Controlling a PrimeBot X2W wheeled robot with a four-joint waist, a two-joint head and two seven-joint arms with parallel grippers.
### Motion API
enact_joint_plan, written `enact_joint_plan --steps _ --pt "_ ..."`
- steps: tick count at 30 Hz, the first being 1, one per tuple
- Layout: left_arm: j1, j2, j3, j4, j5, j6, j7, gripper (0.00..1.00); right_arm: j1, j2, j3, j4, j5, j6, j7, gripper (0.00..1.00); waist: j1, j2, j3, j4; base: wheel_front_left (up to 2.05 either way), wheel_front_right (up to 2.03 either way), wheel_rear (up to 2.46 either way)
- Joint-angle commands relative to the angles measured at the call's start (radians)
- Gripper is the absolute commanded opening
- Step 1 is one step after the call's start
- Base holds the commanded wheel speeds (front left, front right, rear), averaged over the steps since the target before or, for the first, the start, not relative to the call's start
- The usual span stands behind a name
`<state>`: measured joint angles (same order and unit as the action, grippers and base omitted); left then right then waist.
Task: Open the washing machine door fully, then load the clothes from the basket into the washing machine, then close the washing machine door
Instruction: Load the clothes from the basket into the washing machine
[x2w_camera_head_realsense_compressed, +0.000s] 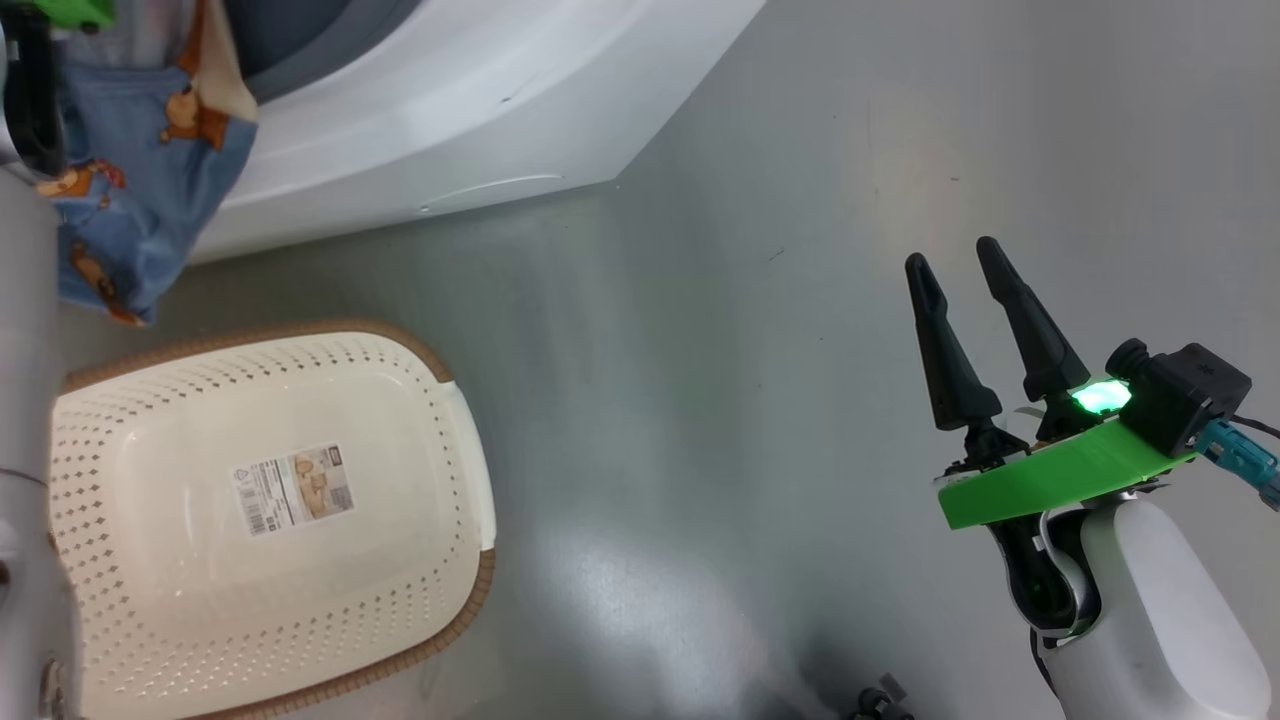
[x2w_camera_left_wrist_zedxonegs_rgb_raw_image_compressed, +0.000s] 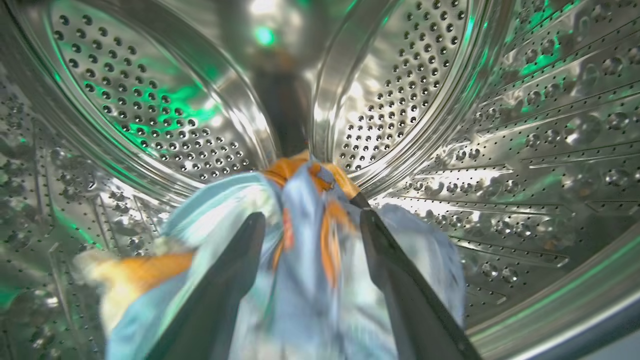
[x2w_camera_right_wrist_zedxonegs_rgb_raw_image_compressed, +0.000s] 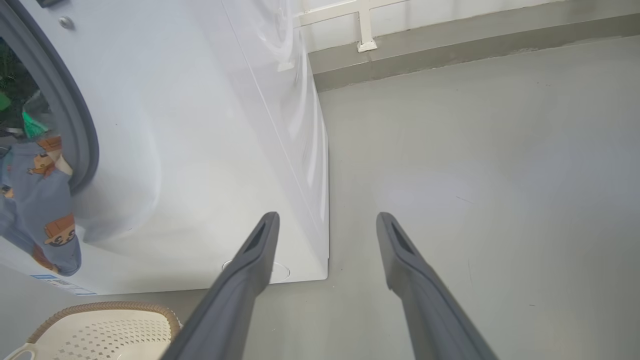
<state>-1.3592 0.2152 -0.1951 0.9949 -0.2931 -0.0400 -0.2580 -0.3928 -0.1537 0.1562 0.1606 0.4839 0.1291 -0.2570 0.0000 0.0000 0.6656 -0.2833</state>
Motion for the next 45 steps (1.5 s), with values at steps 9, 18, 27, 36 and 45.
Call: enact_joint_plan --steps 9,18,27,36,45 --pt "0.009 0.026 0.004 -0.013 0.022 -0.029 -0.004 1.00 0.012 -0.004 0.019 -0.015 -0.010 0.002 -0.005 1.00 0.0000 0.0000 -0.018 0.025 0.00 0.00 0.00" --pt "0.095 0.014 0.015 -0.101 0.035 -0.045 -0.004 1.00 0.009 -0.010 0.009 -0.014 -0.008 0.002 -0.005 1.00 0.0000 0.0000 -0.040 0.055 0.00 0.00 0.00" --pt "0.245 0.005 0.037 -0.249 0.049 -0.049 -0.004 1.00 0.017 -0.015 0.004 -0.010 -0.006 0.002 -0.005 1.00 0.0000 0.0000 -0.068 0.078 0.00 0.00 0.00" --pt "0.440 -0.012 0.076 -0.434 0.044 -0.051 -0.004 1.00 0.024 -0.021 0.003 -0.007 -0.003 0.002 -0.005 1.00 0.0000 0.0000 -0.097 0.098 0.00 0.00 0.00" --pt "0.673 0.007 0.119 -0.668 0.044 -0.049 -0.004 1.00 0.029 -0.022 0.005 -0.010 -0.001 0.002 -0.005 1.00 0.0000 0.0000 -0.113 0.102 0.00 0.00 0.00"
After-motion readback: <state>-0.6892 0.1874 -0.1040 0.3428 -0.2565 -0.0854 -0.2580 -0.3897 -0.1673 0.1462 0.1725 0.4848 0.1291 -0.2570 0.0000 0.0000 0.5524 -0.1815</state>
